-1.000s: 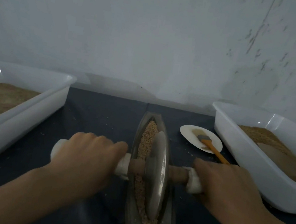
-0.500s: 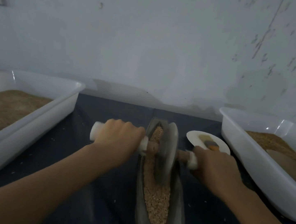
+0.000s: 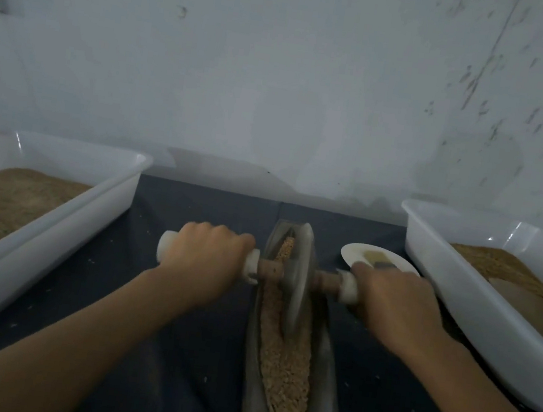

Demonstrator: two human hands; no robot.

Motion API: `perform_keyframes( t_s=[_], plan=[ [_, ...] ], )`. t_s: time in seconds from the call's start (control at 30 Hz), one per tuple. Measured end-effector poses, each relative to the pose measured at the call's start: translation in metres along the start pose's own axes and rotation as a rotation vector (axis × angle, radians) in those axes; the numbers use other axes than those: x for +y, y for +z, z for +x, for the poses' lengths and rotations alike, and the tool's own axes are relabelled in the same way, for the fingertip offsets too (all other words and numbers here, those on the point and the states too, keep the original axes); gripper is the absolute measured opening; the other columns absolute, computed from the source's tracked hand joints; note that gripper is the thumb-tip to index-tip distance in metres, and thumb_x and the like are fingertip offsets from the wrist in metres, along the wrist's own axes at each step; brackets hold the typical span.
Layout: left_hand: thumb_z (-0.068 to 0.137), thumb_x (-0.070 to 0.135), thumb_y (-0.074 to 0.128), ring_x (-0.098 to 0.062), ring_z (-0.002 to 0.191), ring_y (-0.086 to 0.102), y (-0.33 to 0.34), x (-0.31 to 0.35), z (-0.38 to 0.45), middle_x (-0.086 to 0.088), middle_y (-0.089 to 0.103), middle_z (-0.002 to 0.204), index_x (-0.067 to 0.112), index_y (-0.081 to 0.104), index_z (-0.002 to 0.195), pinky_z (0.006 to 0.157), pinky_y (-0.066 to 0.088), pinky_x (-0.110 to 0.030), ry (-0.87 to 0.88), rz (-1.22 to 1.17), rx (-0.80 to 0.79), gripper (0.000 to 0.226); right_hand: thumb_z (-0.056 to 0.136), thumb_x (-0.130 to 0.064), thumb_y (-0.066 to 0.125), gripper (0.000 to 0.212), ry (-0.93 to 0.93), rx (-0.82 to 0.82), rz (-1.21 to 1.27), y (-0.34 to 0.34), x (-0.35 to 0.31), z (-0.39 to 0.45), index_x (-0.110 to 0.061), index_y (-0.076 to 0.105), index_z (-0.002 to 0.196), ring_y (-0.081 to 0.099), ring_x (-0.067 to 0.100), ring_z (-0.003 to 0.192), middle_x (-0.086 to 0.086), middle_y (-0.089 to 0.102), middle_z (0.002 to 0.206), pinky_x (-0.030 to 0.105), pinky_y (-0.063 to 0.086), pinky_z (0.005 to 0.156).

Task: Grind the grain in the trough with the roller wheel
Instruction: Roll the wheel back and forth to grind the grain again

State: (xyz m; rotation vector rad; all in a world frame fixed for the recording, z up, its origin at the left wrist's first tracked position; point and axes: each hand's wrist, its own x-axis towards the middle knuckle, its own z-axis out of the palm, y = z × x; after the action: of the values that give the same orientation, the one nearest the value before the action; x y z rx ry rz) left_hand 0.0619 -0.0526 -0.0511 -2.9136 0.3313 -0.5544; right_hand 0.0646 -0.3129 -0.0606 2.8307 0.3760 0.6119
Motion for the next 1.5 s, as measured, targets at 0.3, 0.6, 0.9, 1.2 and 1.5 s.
perform_keyframes(
  t_s=[0.3, 0.6, 0.9, 1.2, 1.5],
  plan=[
    [0.082, 0.041, 0.058, -0.013, 0.065, 0.045, -0.007, -0.001, -0.028, 0.011, 0.043, 0.071, 0.036, 0.031, 0.083, 0.061, 0.034, -0.03, 0.054, -0.01, -0.053, 0.028, 0.061, -0.038, 0.082, 0.039, -0.127, 0.093, 0.01, -0.016, -0.002, -0.027, -0.032, 0.047, 0.078, 0.033, 0.01, 0.056, -0.007, 0.05, 0.066, 0.023, 0.025, 0.046],
    [0.08, 0.049, 0.052, -0.009, 0.06, 0.039, -0.011, -0.001, -0.06, 0.012, 0.041, 0.068, 0.04, 0.027, 0.081, 0.058, 0.029, -0.029, 0.007, -0.012, -0.073, 0.026, 0.024, -0.016, 0.09, 0.053, -0.193, 0.175, 0.022, -0.028, -0.001, -0.048, -0.021, 0.049, 0.057, 0.042, 0.017, 0.031, -0.003, 0.046, 0.043, 0.02, 0.022, 0.034],
    [0.082, 0.044, 0.058, -0.018, 0.066, 0.047, 0.015, -0.01, 0.011, 0.009, 0.047, 0.074, 0.035, 0.035, 0.082, 0.06, 0.033, -0.031, -0.034, -0.047, -0.008, 0.025, 0.084, -0.041, 0.062, 0.024, -0.077, 0.081, -0.02, -0.003, 0.0, 0.027, -0.025, 0.048, 0.094, 0.059, 0.021, 0.073, -0.002, 0.063, 0.085, 0.031, 0.038, 0.058],
    [0.074, 0.057, 0.05, -0.011, 0.057, 0.039, -0.021, -0.003, -0.075, 0.011, 0.041, 0.065, 0.041, 0.025, 0.08, 0.053, 0.026, -0.031, 0.068, 0.041, -0.056, 0.03, 0.02, -0.029, 0.091, 0.059, -0.228, 0.195, 0.068, -0.044, -0.002, -0.076, -0.025, 0.049, 0.061, 0.032, 0.009, 0.034, -0.007, 0.045, 0.046, 0.017, 0.017, 0.038],
    [0.083, 0.042, 0.055, -0.017, 0.064, 0.049, 0.007, -0.005, -0.007, 0.01, 0.048, 0.071, 0.033, 0.036, 0.079, 0.059, 0.036, -0.03, -0.046, -0.012, -0.019, 0.021, 0.081, -0.039, 0.065, 0.024, -0.093, 0.058, -0.044, -0.012, -0.003, 0.008, -0.028, 0.046, 0.089, 0.056, 0.019, 0.072, -0.002, 0.061, 0.083, 0.03, 0.036, 0.057]
  ],
)
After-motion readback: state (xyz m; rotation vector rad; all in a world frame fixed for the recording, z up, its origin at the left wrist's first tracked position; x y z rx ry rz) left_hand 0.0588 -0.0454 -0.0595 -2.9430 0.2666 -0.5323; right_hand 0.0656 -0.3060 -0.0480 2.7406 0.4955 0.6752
